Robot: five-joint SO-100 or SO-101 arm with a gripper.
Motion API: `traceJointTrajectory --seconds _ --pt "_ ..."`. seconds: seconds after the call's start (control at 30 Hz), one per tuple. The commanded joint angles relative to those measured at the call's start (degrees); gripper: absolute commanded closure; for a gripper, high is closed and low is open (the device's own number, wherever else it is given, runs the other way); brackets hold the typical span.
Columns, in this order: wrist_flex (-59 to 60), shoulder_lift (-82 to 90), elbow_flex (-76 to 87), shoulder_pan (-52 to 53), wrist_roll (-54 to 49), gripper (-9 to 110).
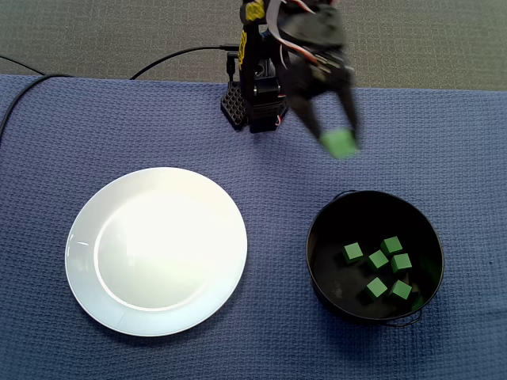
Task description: Pick up the items on the white plate and put them in the black container.
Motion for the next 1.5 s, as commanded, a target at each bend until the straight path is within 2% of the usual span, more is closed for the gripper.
traceJointTrajectory --seconds 0.0,0.3,0.63,0.77,0.9,0.97,1.07,1.23,1.33,1.47 --pt "-3.8 -3.3 9.1 -5.1 -1.1 102" --pt "-27.1 -9.6 39.2 -6.9 -1.4 102" --pt "-34.1 -12.2 44.3 -8.7 4.5 101" --pt "-32.4 -11.3 43.9 -8.9 6.2 78" --pt "-32.2 -9.8 45.3 -8.6 6.7 72" --pt "-30.0 -8.3 45.0 -8.3 6.3 72" --pt "-18.4 -3.6 38.7 -6.9 1.1 74" --pt "-2.8 7.9 26.7 2.2 -14.5 83" --pt "5.6 14.2 23.2 7.7 -26.5 92" --pt "15.9 27.1 25.8 13.8 -42.4 101"
